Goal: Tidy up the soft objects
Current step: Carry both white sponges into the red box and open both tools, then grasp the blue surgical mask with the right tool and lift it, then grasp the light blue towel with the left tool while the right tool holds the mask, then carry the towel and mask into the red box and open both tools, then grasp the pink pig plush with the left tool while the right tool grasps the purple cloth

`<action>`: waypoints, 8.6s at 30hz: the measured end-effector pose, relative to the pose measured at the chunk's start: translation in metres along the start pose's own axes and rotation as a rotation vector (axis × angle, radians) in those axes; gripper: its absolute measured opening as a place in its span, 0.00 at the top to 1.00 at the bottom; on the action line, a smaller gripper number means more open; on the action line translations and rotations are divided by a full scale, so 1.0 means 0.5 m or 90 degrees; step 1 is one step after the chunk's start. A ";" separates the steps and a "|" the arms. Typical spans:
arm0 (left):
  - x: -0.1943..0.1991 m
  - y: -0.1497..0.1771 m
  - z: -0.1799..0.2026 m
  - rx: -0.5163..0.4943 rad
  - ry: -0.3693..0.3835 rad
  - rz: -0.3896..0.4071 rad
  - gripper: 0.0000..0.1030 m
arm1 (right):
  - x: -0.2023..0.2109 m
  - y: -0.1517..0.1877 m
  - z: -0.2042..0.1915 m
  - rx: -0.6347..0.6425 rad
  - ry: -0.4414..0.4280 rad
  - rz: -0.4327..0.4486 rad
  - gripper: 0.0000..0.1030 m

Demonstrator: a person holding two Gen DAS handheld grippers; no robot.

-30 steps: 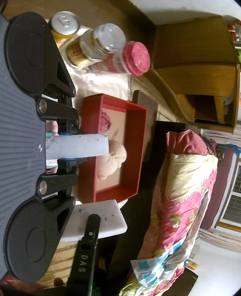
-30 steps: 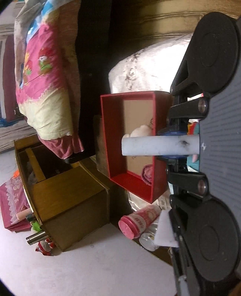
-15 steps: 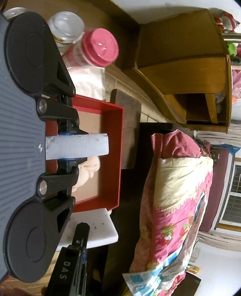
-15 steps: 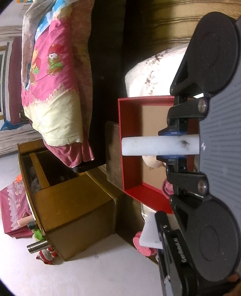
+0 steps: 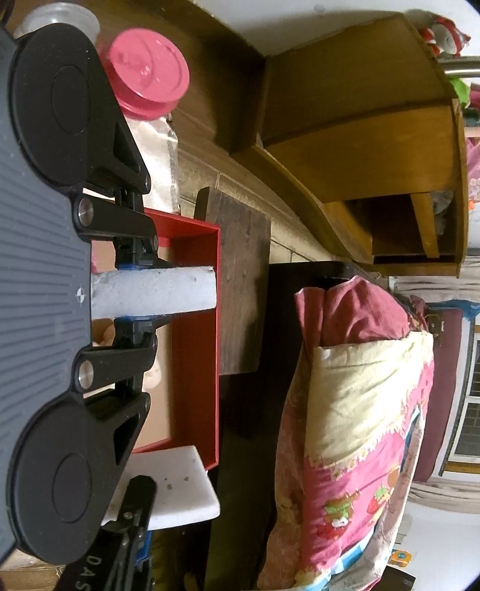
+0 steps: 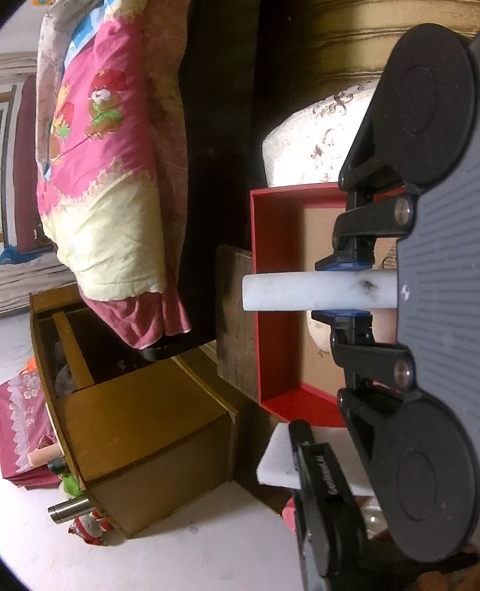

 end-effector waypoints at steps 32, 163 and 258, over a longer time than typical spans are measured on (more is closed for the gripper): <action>0.101 0.096 -0.021 0.005 0.039 -0.027 0.38 | 0.060 0.036 -0.021 0.005 0.009 0.003 0.69; 0.316 0.130 -0.112 0.338 0.421 0.086 0.93 | 0.345 0.114 0.061 -0.145 -0.197 0.039 1.00; 0.233 0.267 0.091 0.004 0.155 -0.178 0.22 | 0.172 0.224 0.052 0.046 0.130 -0.120 0.57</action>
Point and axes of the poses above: each gripper's, at about its wrist camera, not at the fingertips, and x roughly against the way its jaws point, z to its right, y to its underside, the point moved 2 cm from there along -x, roughly the way its jaws point, and after that the axes turned 15 degrees about -x, right-handed, at the moved point
